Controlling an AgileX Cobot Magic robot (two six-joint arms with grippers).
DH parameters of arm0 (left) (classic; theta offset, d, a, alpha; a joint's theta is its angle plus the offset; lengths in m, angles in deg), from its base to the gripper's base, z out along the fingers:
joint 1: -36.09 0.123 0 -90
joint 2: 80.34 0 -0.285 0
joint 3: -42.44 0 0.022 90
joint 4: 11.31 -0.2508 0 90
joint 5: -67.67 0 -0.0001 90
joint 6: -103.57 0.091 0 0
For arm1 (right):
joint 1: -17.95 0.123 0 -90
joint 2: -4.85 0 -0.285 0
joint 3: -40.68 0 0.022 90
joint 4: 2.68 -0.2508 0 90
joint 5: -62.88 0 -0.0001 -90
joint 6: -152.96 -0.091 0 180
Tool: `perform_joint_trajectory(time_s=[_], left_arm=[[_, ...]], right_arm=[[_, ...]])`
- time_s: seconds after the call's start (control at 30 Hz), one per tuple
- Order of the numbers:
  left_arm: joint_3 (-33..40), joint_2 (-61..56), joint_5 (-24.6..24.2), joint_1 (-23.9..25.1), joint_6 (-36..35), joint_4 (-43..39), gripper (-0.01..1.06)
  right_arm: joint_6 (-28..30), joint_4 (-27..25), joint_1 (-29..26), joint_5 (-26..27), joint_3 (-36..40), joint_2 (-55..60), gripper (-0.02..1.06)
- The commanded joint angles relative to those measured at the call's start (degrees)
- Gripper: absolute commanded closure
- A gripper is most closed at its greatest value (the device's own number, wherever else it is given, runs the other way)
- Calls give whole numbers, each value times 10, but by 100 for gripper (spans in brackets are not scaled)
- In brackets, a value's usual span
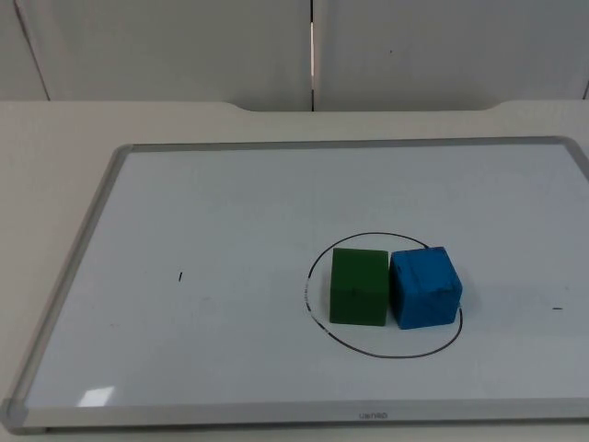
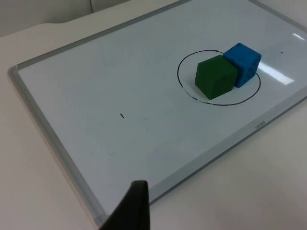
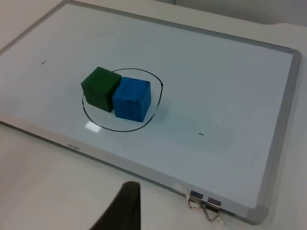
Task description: Push the two cubes into the marked area.
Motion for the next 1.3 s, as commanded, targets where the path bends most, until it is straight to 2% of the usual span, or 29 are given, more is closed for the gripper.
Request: perform_joint_trajectory(time_s=[0.0, 0.43, 0.57, 0.6, 0.73, 0.9, 1.27], left_arm=[[3, -2, 7, -1, -3, -3, 0], [3, -2, 7, -1, -3, -3, 0], [3, -2, 7, -1, -3, -3, 0], [3, -2, 7, -1, -3, -3, 0], [3, -2, 7, -1, -3, -3, 0], [3, -2, 7, -1, -3, -3, 0], [3, -2, 7, -1, -3, -3, 0]], right_arm=[[2, -4, -2, 7, 1, -2, -1], [2, -4, -9, 7, 1, -2, -1], [2, -4, -63, 7, 1, -2, -1], [2, -4, -63, 7, 1, -2, -1], [2, -4, -129, 7, 1, -2, -1], [-1, -4, -175, 7, 1, -2, -1], [-1, -4, -194, 7, 1, -2, -1]])
